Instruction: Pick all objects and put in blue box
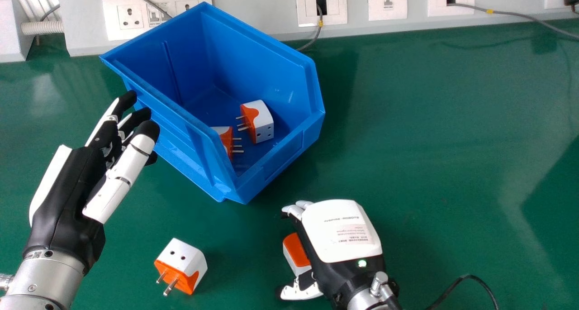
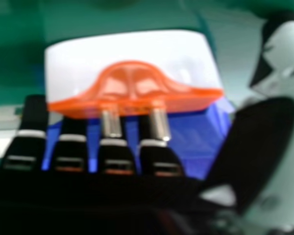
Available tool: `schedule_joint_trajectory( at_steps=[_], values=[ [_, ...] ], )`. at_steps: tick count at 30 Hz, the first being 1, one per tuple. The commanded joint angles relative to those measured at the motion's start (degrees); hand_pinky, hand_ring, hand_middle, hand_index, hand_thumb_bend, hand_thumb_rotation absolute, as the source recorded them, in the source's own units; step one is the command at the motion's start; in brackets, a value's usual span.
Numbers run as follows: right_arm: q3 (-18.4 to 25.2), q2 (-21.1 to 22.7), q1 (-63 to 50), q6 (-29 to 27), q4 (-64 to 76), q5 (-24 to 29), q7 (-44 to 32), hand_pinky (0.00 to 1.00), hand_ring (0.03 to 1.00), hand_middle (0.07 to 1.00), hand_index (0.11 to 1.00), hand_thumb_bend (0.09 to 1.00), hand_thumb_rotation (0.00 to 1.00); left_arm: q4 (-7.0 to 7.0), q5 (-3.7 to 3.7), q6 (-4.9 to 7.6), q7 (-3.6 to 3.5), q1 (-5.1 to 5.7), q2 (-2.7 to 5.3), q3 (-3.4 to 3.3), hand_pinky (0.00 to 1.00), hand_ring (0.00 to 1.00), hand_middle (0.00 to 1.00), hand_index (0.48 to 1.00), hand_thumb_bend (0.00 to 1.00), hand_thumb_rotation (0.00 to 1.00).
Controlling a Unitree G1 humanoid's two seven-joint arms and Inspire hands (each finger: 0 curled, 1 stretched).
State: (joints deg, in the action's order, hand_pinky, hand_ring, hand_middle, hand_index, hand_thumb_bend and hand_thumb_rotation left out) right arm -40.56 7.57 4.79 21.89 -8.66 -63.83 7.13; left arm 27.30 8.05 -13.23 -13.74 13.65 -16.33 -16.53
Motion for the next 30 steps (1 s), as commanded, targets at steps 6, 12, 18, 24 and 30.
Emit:
schedule_joint_trajectory(
  at_steps=[6, 12, 18, 24, 30],
  values=[
    [1.35, -0.08, 0.33, 2.46, -1.13, -0.32, -1.1, 0.72, 0.803, 0.826, 0.778, 0.402, 0.22, 0.02, 1.21, 0.97, -0.71, -0.83, -1.19, -1.21, 0.84, 0.92, 0.94, 0.961, 0.46, 0.74],
    [1.92, -0.86, 0.47, 3.38, -1.24, 0.02, -1.25, 0.7, 0.795, 0.819, 0.771, 0.422, 0.14, 0.08, 1.58, 0.63, -1.17, -0.89, -1.92, -1.74, 0.85, 0.93, 0.94, 0.965, 0.46, 0.74],
    [3.63, -0.95, 1.57, 3.79, -0.7, 1.91, -4.3, 0.62, 0.744, 0.776, 0.737, 0.42, 0.05, 0.25, 1.79, -0.11, -1.4, -1.09, -2.56, -2.01, 0.86, 0.93, 0.95, 0.969, 0.47, 0.75],
    [6.02, -0.77, 2.89, 3.71, 0.57, 4.37, -6.84, 0.49, 0.614, 0.679, 0.635, 0.449, 0.01, 0.43, 2.29, -0.56, -1.54, -1.11, -2.91, -2.3, 0.86, 0.94, 0.95, 0.971, 0.47, 0.75],
    [6.77, -0.24, 4.42, 3.32, -0.44, 4.91, -6.52, 0.43, 0.556, 0.626, 0.583, 0.466, 0.01, 0.5, 2.51, -0.6, -1.68, -1.15, -3.08, -2.46, 0.86, 0.94, 0.95, 0.972, 0.46, 0.75]
  ],
)
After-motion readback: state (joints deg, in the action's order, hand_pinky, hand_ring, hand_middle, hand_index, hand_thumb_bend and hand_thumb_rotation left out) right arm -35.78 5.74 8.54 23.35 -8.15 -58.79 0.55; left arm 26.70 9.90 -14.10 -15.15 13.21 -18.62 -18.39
